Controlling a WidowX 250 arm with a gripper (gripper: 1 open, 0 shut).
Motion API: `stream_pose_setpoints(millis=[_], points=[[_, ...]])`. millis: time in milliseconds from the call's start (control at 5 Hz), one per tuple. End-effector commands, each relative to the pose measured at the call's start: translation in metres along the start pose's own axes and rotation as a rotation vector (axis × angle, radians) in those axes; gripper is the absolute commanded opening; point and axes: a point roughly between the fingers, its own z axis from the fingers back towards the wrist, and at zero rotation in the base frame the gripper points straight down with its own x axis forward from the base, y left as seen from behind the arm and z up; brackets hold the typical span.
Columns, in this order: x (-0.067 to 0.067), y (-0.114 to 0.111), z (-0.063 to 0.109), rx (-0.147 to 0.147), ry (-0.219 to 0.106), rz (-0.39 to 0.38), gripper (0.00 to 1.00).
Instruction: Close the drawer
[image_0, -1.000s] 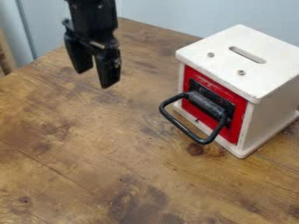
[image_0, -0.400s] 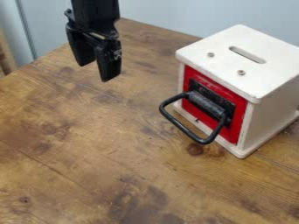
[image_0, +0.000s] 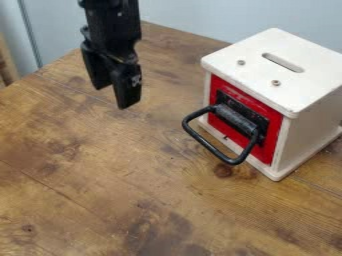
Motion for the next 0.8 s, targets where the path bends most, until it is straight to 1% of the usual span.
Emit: stream_pose_setpoints(millis=[0,200,400,600], points=[[-0.0038,-0.0008,0.0378,0.040,-0.081,-0.035,1.00],[-0.0064,-0.0017,0.0459,0.030,-0.077,-0.060,1.00],[-0.0087,0.0015,0.0419,0.059,-0.088,-0.005,1.00],[-0.0109,0.0051,0.0377,0.062,-0.092,0.049,1.00]])
